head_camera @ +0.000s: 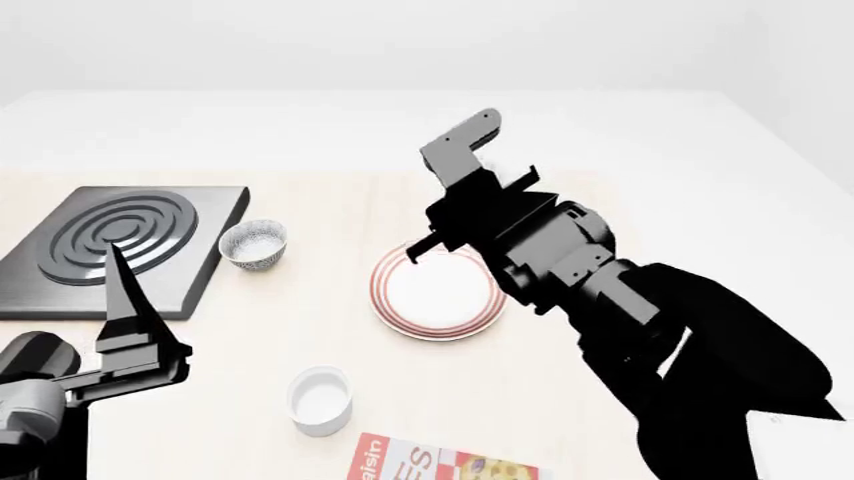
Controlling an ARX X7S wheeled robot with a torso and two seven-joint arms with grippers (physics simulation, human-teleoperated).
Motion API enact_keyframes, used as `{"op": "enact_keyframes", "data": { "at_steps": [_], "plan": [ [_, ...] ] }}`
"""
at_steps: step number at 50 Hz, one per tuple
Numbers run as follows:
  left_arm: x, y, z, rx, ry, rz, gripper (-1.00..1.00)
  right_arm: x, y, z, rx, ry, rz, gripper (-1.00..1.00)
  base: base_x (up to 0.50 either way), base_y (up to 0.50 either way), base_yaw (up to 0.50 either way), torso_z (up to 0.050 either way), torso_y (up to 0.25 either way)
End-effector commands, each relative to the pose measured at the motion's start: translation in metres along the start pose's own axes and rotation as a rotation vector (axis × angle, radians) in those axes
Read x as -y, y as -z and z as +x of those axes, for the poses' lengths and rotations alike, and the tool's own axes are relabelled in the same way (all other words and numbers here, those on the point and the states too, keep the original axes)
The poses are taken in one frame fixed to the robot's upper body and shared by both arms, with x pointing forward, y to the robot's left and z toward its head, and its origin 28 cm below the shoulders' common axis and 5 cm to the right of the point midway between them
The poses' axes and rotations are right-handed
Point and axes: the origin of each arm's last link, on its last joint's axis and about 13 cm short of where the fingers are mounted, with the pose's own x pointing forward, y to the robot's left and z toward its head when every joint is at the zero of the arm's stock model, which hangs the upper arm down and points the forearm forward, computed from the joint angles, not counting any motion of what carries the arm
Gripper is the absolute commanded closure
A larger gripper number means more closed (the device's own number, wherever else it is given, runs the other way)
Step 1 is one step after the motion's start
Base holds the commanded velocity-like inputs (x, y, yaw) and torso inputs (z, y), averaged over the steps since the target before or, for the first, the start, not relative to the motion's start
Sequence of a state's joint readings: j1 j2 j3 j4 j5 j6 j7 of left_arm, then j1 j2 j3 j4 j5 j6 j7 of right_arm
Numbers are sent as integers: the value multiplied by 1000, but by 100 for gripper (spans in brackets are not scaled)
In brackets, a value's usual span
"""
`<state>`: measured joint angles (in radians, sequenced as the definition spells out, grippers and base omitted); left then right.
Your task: Pick the akita bowl next to the cookies box and place it on the plate.
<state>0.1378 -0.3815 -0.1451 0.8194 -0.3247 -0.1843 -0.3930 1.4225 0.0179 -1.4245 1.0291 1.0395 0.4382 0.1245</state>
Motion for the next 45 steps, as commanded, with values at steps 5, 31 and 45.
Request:
{"op": "enact_keyframes", "data": {
  "at_steps": [5,31,45],
  "plan": [
    [0,1,0,1,-4,0,-100,-9,11,5,7,27,-177,100,0,0,0,0,0],
    [-1,2,-1,0,-3,0,-100,-22,19,7,25,-88,-227,100,0,0,0,0,1],
    [-1,2,0,1,-5,-3,-100,-27,23,7,13,-120,-245,100,0,0,0,0,0]
  ]
}}
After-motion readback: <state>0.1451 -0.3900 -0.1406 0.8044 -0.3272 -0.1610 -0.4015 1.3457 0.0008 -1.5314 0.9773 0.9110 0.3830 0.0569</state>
